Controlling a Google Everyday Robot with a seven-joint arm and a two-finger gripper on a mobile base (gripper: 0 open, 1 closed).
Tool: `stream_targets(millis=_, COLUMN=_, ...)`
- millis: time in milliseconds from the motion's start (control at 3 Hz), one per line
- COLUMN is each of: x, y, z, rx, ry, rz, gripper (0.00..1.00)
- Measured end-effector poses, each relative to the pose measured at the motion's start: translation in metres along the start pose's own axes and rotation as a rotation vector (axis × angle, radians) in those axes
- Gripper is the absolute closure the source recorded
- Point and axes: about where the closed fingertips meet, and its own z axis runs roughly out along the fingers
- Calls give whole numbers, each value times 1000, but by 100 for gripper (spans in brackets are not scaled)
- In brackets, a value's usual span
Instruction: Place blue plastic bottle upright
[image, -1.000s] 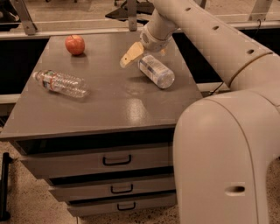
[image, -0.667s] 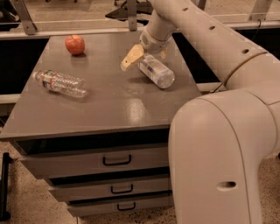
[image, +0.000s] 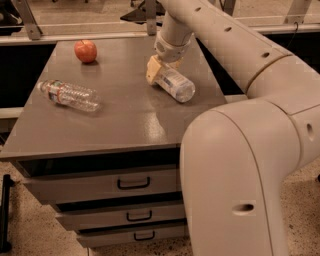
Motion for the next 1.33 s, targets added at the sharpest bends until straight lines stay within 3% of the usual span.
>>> stream_targets(millis=333, x=-10, y=-1, z=-6, rx=38, ry=-2, rz=-43, gripper=65)
stream_targets(millis=667, x=-37, y=1, z=-36, rx=44, ry=-121, rz=-106, gripper=88)
stream_targets(millis=1000, x=-69, y=5, z=-78, rx=-16, ry=-332, rz=-163, gripper=100)
stream_targets(millis=1333, x=-97, y=18, z=-128, rx=-163, ry=-593, rz=-223, gripper=100)
